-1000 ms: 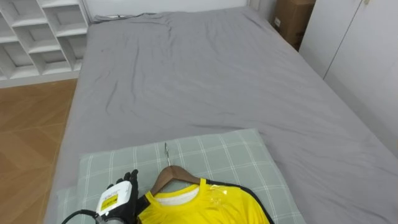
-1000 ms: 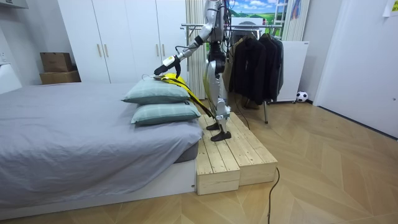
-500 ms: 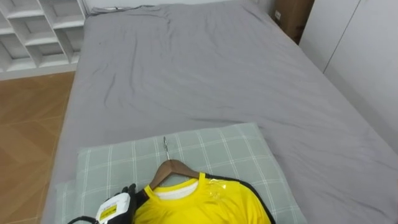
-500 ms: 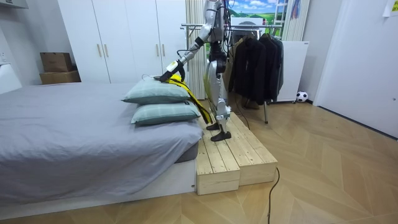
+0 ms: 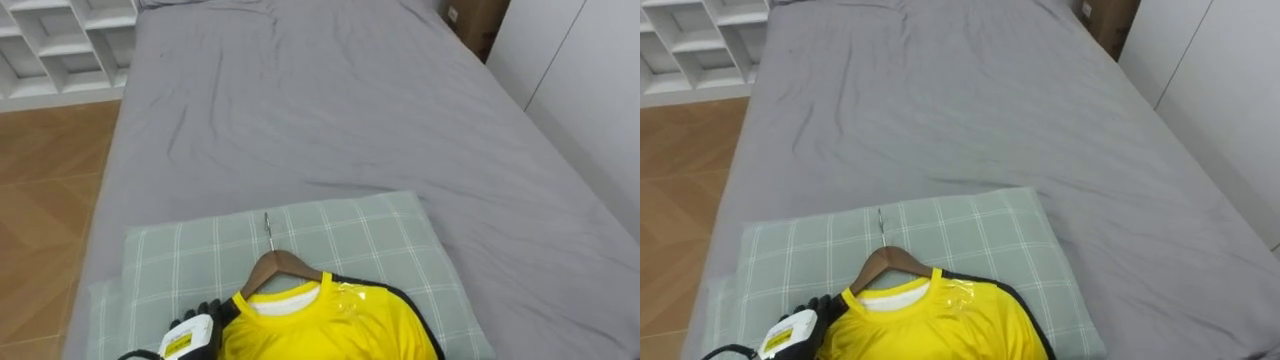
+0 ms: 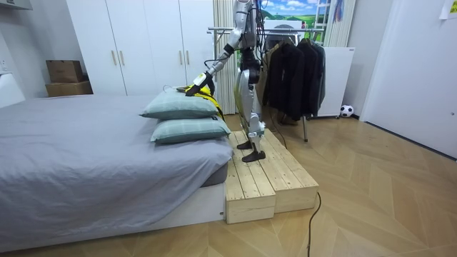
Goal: Hang clothes
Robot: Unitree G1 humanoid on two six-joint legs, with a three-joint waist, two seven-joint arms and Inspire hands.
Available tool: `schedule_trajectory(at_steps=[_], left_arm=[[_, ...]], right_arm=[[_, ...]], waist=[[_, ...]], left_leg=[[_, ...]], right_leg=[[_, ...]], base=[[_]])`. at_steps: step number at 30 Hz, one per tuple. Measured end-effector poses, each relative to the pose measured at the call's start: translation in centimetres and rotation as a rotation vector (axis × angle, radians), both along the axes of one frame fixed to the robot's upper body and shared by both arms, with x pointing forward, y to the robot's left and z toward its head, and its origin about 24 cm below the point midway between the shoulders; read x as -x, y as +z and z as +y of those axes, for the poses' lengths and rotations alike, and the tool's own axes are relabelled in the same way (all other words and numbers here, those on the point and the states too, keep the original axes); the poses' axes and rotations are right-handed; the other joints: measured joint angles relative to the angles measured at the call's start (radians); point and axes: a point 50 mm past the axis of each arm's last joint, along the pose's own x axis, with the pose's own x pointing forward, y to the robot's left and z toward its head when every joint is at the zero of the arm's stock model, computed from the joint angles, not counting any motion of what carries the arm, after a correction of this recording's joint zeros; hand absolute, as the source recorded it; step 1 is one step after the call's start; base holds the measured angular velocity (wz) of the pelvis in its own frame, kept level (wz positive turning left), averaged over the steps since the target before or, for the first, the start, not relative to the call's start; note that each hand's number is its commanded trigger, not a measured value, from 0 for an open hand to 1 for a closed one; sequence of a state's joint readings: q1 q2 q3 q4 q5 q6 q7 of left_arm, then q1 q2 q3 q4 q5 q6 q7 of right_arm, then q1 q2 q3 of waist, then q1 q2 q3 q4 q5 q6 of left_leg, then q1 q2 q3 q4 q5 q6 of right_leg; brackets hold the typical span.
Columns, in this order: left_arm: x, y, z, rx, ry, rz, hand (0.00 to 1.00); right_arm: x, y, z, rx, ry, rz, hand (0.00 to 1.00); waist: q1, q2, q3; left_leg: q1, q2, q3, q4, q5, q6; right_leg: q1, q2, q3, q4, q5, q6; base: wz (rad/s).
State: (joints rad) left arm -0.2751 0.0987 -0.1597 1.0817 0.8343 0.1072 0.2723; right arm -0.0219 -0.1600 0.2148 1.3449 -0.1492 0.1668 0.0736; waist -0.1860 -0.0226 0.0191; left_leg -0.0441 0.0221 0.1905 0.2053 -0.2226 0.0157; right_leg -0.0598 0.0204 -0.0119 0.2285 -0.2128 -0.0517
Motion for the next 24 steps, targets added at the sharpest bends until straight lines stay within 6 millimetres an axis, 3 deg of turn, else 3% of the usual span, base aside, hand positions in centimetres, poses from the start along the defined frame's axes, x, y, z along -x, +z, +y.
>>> schedule_trajectory(at_steps=[10,24], left_arm=[[-1.3,0.7,0.3,-0.027,-0.002,-0.052,0.0],[-4.9,3.3,1.7,0.0,0.098,-0.15,0.0]], right_arm=[[-2.8,0.3,0.4,-0.015,-0.086,-0.108,0.0],[-3.7,0.4,1.1,-0.084,-0.244,-0.191,0.0]], waist=[[0.002,-0.022,0.0034],[-0.001,-0.045,0.0127]], left_leg=[[-0.049,0.002,0.001,0.003,0.008,-0.001],[-0.186,0.022,0.003,0.079,0.019,-0.002]], right_leg=[[-0.058,-0.002,-0.022,0.021,0.001,-0.002],[-0.183,0.004,-0.02,0.066,0.016,-0.018]], base=[[0.0],[0.0]])
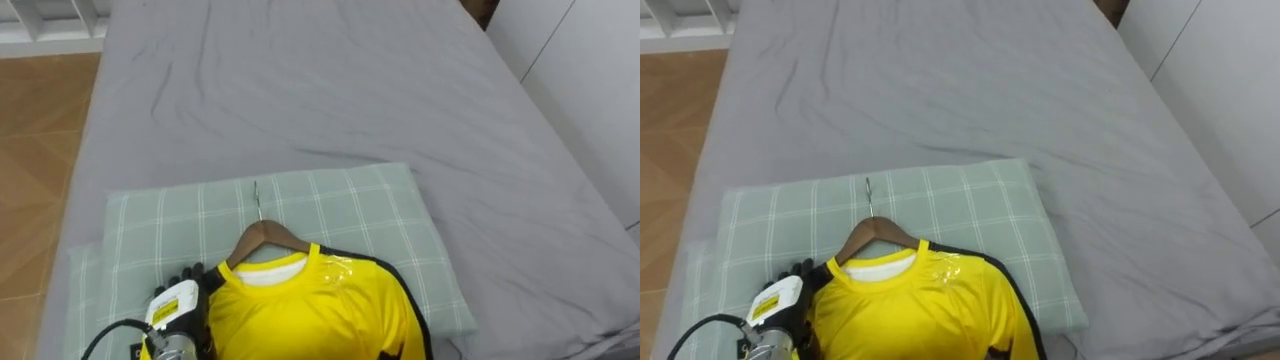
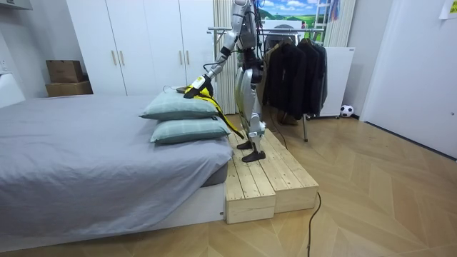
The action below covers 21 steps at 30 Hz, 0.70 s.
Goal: Hang clothes
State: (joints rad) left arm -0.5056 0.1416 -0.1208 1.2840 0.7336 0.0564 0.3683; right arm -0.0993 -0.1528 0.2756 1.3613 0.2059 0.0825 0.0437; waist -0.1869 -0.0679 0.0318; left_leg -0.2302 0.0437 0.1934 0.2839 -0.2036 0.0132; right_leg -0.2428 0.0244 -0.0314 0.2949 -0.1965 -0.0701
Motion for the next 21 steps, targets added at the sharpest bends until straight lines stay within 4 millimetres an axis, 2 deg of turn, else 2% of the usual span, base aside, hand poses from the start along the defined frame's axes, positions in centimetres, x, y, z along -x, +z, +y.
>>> schedule_trajectory(at_steps=[1,4,7,8,9,10,11,12,13,21], left_arm=[[-0.5,0.4,0.3,-0.004,0.009,-0.007,0.0],[-1.1,1.1,0.9,-0.009,0.028,-0.02,0.0],[-1.6,1.6,1.2,-0.012,0.037,-0.036,0.0],[-1.7,1.8,1.4,-0.011,0.046,-0.039,0.06],[-1.7,1.8,1.4,-0.005,0.052,-0.041,0.56],[-1.8,1.8,1.5,0.005,0.063,-0.045,0.56],[-1.8,1.9,1.5,0.011,0.069,-0.047,0.76],[-1.8,1.9,1.5,0.011,0.069,-0.048,0.86],[-1.9,2.0,1.5,0.011,0.07,-0.049,1.0],[-2.8,3.4,2.8,-0.034,0.096,-0.118,1.0]], right_arm=[[-0.3,0.0,0.1,-0.002,0.008,-0.007,0.0],[-0.6,0.1,0.3,-0.014,-0.01,-0.019,0.0],[-0.9,0.2,0.2,-0.017,-0.016,-0.026,0.0],[-1.1,0.2,0.3,-0.022,-0.013,-0.03,0.0],[-1.2,0.2,0.3,-0.026,-0.012,-0.03,0.0],[-1.2,0.2,0.3,-0.036,-0.01,-0.031,0.0],[-1.3,0.2,0.3,-0.038,-0.009,-0.033,0.0],[-1.3,0.3,0.4,-0.04,-0.008,-0.034,0.0],[-1.6,0.3,0.4,-0.045,-0.005,-0.04,0.0],[-2.1,0.4,0.4,-0.046,0.001,-0.054,0.0]], waist=[[0.0,-0.004,0.0053],[0.0,-0.01,0.0109],[-0.001,-0.011,0.0117],[-0.003,-0.011,0.012],[-0.005,-0.011,0.012],[-0.006,-0.011,0.012],[-0.006,-0.011,0.0121],[-0.006,-0.011,0.0121],[-0.006,-0.011,0.0121],[-0.006,-0.011,0.0122]], left_leg=[[-0.012,0.004,0.003,0.012,0.0,0.0],[-0.033,0.015,0.01,0.032,0.0,-0.001],[-0.06,0.019,0.019,0.054,0.001,-0.003],[-0.065,0.02,0.022,0.056,0.001,-0.003],[-0.066,0.02,0.022,0.056,0.002,-0.004],[-0.067,0.021,0.023,0.059,0.002,-0.004],[-0.068,0.022,0.025,0.061,0.002,-0.004],[-0.068,0.023,0.025,0.061,0.002,-0.004],[-0.07,0.027,0.027,0.063,0.002,-0.004],[-0.073,0.028,0.026,0.062,0.004,-0.005]], right_leg=[[-0.008,0.003,0.001,0.002,0.004,-0.003],[-0.023,0.012,0.001,0.005,0.011,-0.01],[-0.047,0.015,0.0,0.008,0.016,-0.014],[-0.057,0.015,0.001,0.019,0.016,-0.014],[-0.058,0.015,0.0,0.02,0.016,-0.015],[-0.06,0.015,0.0,0.023,0.016,-0.015],[-0.064,0.015,0.001,0.031,0.016,-0.015],[-0.065,0.014,0.002,0.032,0.016,-0.015],[-0.067,0.014,0.002,0.033,0.016,-0.015],[-0.071,0.015,0.0,0.035,0.016,-0.015]], base=[[-0.04],[-0.03],[-0.03],[-0.05],[0.0],[0.0],[0.0],[0.0],[0.0],[0.0]])
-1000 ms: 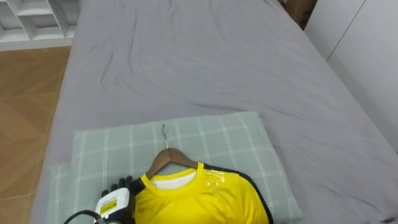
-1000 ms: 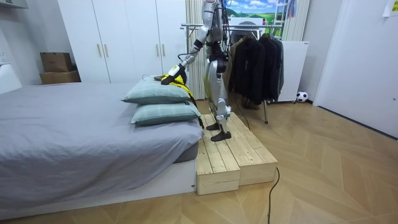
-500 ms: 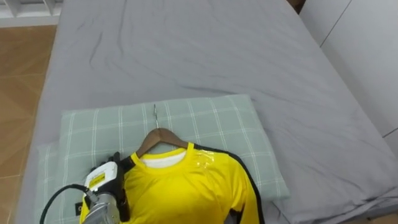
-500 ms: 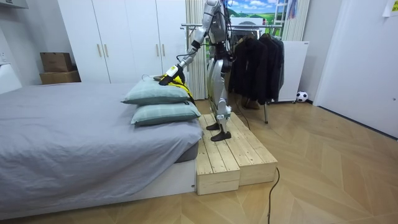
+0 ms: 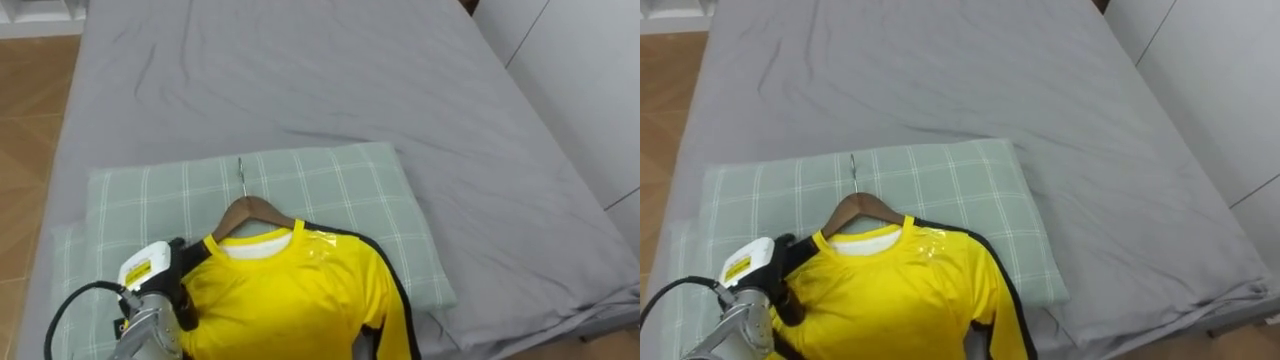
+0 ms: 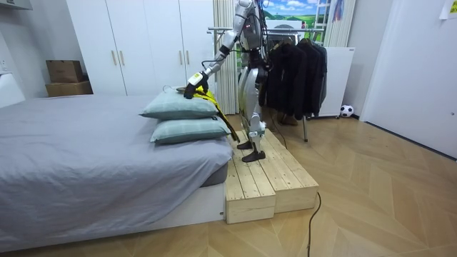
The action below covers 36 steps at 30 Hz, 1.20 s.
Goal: Hang clothes
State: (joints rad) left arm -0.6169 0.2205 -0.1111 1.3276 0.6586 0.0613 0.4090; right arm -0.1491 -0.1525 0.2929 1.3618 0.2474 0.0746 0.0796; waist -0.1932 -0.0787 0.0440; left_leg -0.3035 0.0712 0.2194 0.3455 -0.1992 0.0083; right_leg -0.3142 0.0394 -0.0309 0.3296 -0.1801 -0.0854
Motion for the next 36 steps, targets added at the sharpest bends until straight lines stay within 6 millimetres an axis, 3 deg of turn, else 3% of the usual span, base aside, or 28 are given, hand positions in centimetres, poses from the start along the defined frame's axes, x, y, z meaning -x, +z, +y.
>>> schedule_trajectory(at_steps=[22,30,36], left_arm=[[-0.06,0.3,0.63,-0.006,0.019,-0.008,1.0],[-0.02,0.21,0.61,0.021,0.036,-0.005,1.0],[-0.07,0.11,0.32,0.05,0.043,0.008,1.0]], right_arm=[[-0.76,0.2,0.06,0.002,0.005,-0.026,0.0],[-0.79,0.22,-0.01,0.004,0.002,-0.028,0.0],[-0.76,0.27,-0.31,0.003,-0.022,-0.031,0.0]], waist=[[0.0,0.003,0.0044],[-0.001,0.013,0.0108],[-0.003,0.026,0.0097]], left_leg=[[0.0,-0.002,-0.002,-0.008,0.0,0.0],[0.002,-0.003,-0.002,-0.008,0.0,0.0],[0.004,-0.008,-0.002,-0.008,0.0,0.0]], right_leg=[[0.002,-0.001,0.004,-0.005,-0.002,-0.001],[0.005,-0.002,0.004,-0.005,-0.002,0.0],[0.007,-0.003,0.003,-0.004,-0.002,0.0]], base=[[0.0],[0.0],[0.0]])
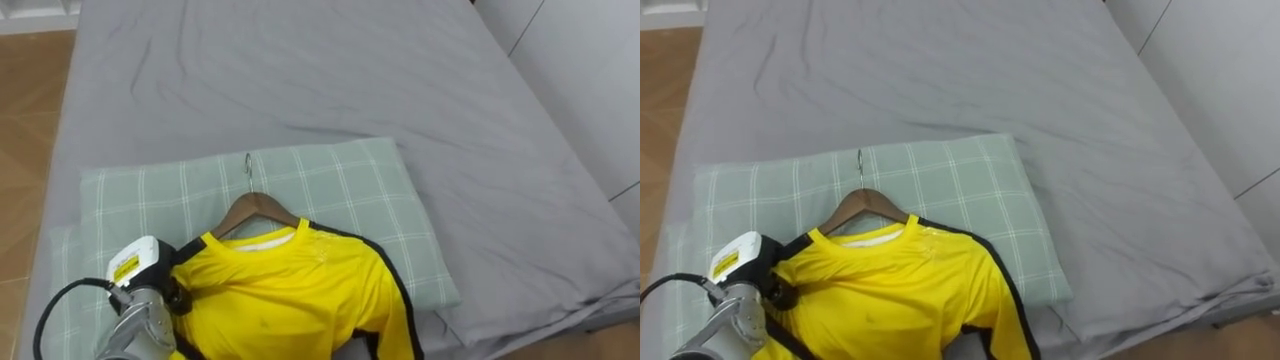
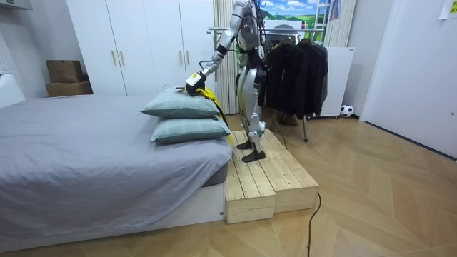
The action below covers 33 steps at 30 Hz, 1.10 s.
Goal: Hang clothes
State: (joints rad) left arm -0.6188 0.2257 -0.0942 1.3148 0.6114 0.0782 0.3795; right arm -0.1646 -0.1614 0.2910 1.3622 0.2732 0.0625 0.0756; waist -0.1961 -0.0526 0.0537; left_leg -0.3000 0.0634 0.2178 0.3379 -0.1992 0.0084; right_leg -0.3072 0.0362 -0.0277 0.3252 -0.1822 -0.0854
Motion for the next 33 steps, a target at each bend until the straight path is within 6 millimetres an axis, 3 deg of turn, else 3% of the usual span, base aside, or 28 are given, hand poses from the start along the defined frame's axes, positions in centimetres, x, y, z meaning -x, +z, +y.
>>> schedule_trajectory(at_steps=[9,14,17,22,27,33], left_arm=[[0.8,-1.0,-0.4,0.043,0.006,0.016,1.0],[2.0,-2.1,-0.6,0.065,-0.01,0.028,1.0],[2.8,-2.7,-0.7,0.109,0.014,0.008,1.0],[3.9,-3.2,-0.8,0.196,0.061,-0.038,1.0],[4.0,-2.8,-1.3,0.223,0.04,-0.096,1.0],[4.8,-2.0,-2.4,0.25,-0.014,-0.208,1.0]], right_arm=[[0.6,-0.1,-0.5,0.011,-0.007,0.0,0.0],[1.2,-0.1,-1.0,0.027,-0.021,-0.005,0.0],[1.8,-0.2,-1.1,0.037,-0.027,-0.001,0.0],[2.6,-0.3,-1.3,0.045,-0.037,-0.007,0.0],[3.0,-0.4,-1.3,0.04,-0.037,-0.003,0.0],[4.4,-0.7,-1.3,0.043,-0.055,0.003,0.0]], waist=[[0.001,0.025,-0.0076],[0.004,0.051,-0.0227],[0.012,0.054,-0.0256],[0.01,0.059,-0.0305],[0.014,0.062,-0.0362],[0.056,0.059,-0.0447]], left_leg=[[0.043,-0.007,-0.002,-0.019,0.0,0.0],[0.077,-0.006,-0.008,-0.046,0.002,-0.003],[0.104,-0.007,-0.006,-0.066,0.004,-0.007],[0.144,-0.006,-0.016,-0.074,0.005,-0.008],[0.198,-0.01,-0.026,-0.106,0.005,-0.009],[0.225,-0.022,-0.034,-0.109,0.005,-0.008]], right_leg=[[0.054,0.0,-0.009,-0.037,0.001,0.001],[0.091,0.0,-0.015,-0.066,0.003,0.002],[0.11,0.0,-0.024,-0.072,0.003,0.002],[0.159,-0.006,-0.075,-0.085,0.004,0.001],[0.201,-0.006,-0.078,-0.091,0.004,0.001],[0.246,-0.013,-0.089,-0.124,0.006,0.005]], base=[[0.02],[0.02],[-0.03],[0.07],[0.05],[0.01]])
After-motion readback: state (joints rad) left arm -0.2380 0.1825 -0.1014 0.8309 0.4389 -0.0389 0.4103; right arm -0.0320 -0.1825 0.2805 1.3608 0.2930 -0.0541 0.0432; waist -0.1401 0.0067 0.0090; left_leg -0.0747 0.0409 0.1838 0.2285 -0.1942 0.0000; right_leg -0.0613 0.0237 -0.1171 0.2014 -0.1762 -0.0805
